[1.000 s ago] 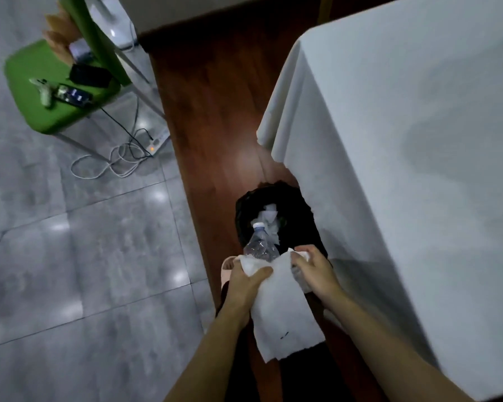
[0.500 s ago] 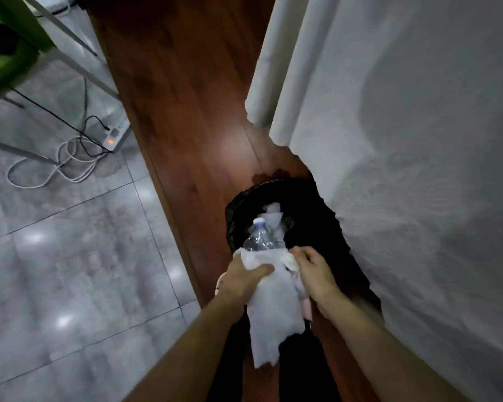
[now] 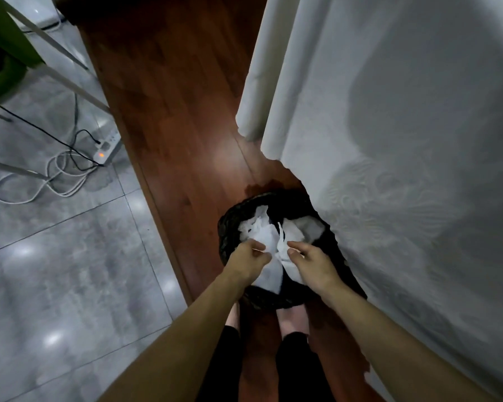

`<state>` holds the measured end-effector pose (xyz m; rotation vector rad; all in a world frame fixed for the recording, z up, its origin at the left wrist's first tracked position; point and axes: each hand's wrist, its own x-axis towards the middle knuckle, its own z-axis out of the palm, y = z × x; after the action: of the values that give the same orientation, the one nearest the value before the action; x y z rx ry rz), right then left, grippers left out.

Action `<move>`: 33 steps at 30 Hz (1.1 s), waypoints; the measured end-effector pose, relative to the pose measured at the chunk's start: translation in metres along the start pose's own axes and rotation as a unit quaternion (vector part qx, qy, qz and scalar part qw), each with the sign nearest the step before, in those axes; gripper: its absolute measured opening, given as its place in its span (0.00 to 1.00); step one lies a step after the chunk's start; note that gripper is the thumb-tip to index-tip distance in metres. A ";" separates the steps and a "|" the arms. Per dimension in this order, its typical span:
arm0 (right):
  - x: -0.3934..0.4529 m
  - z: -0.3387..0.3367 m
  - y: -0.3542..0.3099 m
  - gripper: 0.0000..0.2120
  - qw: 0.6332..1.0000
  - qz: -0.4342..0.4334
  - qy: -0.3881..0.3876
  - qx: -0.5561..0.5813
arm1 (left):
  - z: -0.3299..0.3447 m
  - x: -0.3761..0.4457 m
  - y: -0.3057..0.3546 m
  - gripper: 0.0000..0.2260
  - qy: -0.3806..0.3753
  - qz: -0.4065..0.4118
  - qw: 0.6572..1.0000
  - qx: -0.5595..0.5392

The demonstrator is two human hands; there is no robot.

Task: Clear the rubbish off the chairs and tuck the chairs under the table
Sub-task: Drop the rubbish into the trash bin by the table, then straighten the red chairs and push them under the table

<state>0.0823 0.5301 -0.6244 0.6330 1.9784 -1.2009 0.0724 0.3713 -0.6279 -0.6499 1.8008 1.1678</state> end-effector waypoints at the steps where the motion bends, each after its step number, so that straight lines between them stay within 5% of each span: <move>1: 0.001 0.001 0.000 0.15 1.000 -0.005 -0.006 -0.009 | 0.002 0.000 -0.003 0.11 0.000 0.005 1.000 0.008; 5: -0.004 0.005 -0.003 0.16 0.998 -0.019 -0.027 -0.047 | 0.004 -0.005 -0.012 0.02 0.008 0.028 0.998 0.047; 10: -0.040 -0.004 -0.030 0.19 0.992 -0.051 -0.037 -0.113 | -0.015 -0.044 0.011 0.05 0.036 0.097 0.982 0.155; 16: -0.171 -0.052 -0.108 0.19 0.989 -0.083 -0.022 -0.117 | -0.057 -0.181 0.079 0.11 0.049 0.213 0.890 0.402; 21: -0.287 -0.083 -0.104 0.13 0.987 -0.097 0.035 -0.127 | -0.057 -0.296 0.099 0.15 0.044 0.239 0.856 0.456; 28: -0.366 -0.111 -0.100 0.08 0.977 -0.131 0.157 -0.055 | -0.074 -0.357 0.204 0.13 0.065 0.383 0.692 0.609; 33: -0.417 -0.143 -0.066 0.09 0.960 -0.078 0.268 -0.002 | -0.022 -0.377 0.283 0.11 0.052 0.472 0.614 0.630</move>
<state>0.2450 0.6118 -0.2172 0.8839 2.5199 -1.2038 0.0252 0.4599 -0.1673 1.2218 2.5133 0.0696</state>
